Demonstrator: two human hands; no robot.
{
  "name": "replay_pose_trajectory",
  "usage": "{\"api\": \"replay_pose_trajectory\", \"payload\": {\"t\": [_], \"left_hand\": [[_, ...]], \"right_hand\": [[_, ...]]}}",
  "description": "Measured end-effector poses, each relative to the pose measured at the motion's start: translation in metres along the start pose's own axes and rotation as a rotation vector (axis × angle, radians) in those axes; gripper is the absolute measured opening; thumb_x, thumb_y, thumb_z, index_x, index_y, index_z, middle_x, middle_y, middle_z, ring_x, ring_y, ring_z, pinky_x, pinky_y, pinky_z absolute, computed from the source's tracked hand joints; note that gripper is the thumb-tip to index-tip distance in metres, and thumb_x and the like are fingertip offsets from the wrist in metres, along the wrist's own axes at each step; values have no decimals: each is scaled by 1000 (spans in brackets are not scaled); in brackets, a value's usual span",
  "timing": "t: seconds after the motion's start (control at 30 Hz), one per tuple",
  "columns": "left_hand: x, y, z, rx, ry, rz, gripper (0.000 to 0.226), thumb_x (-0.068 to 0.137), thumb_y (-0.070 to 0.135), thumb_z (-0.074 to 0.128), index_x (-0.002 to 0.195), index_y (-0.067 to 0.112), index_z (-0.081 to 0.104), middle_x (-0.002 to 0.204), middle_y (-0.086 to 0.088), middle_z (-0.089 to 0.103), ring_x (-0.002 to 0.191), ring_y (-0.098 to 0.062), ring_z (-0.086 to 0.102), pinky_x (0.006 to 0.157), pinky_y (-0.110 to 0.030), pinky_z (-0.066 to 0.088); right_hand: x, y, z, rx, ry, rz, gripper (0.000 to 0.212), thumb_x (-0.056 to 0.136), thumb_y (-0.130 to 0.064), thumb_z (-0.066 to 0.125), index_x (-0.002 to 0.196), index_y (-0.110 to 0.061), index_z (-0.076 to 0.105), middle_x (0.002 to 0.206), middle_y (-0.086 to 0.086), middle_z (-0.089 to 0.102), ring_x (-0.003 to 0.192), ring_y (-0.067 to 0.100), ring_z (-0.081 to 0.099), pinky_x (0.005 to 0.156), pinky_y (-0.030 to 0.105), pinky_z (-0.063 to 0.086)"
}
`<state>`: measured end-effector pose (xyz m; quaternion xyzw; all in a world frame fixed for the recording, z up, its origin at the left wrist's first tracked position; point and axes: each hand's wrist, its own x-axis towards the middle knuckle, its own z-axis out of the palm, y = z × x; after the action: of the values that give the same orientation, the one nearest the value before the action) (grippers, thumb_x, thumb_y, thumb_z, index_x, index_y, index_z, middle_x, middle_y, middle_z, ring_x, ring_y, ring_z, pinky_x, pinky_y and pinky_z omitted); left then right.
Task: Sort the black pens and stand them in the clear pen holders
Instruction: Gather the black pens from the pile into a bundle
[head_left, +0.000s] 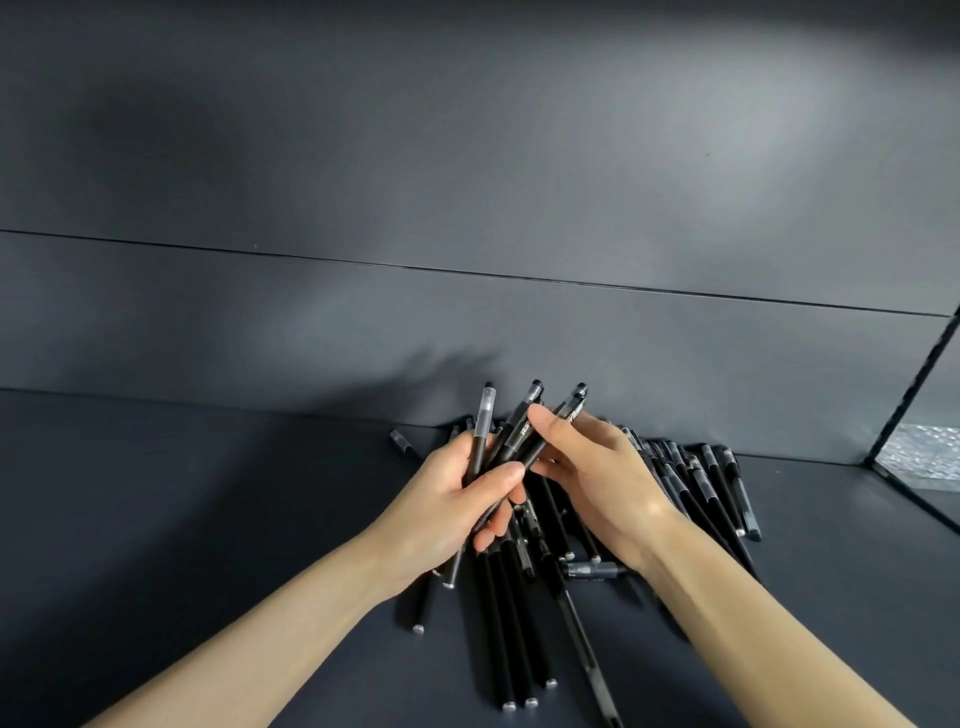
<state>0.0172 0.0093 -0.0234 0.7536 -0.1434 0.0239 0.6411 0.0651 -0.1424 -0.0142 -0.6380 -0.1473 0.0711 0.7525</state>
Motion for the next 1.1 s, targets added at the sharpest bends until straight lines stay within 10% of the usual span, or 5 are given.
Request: {"api": "replay_pose_trajectory", "payload": {"t": [0.3,0.43,0.77,0.93,1.1], "left_hand": [[-1,1,-3,24,44,35,10,99,23,46,105,22,54,76,-9,68,45,-19,50,38,-24,35],[-2,5,5,-3,-36,27,17,100,26,43,109,15,53,75,-10,67,42,-19,50,37,-25,37],[-3,7,5,62,-85,-135,26,99,38,40,100,15,54,73,-7,67,41,-16,41,37,-20,28],[5,9,-7,381,304,14,38,97,44,38,90,8,51,62,1,50,45,-11,39,44,-18,31],[4,21,5,88,188,-44,27,101,28,36,90,5,44,63,1,42,44,-7,32,46,-19,31]], "right_hand": [[-3,-7,9,174,-68,-50,40,94,-30,49,103,7,62,93,16,68,85,22,66,85,31,50],[-9,-9,14,67,-156,20,50,93,-38,48,113,5,62,95,26,61,58,31,53,59,38,45],[-8,-12,14,245,-45,13,30,97,-25,45,97,-2,63,109,17,69,99,31,66,93,50,47],[0,-26,7,532,146,-146,24,100,-26,42,86,-11,54,72,5,61,65,18,61,72,36,54],[-4,-24,15,190,186,-122,35,85,-40,59,93,-6,58,56,-2,35,45,9,29,41,21,29]]}}
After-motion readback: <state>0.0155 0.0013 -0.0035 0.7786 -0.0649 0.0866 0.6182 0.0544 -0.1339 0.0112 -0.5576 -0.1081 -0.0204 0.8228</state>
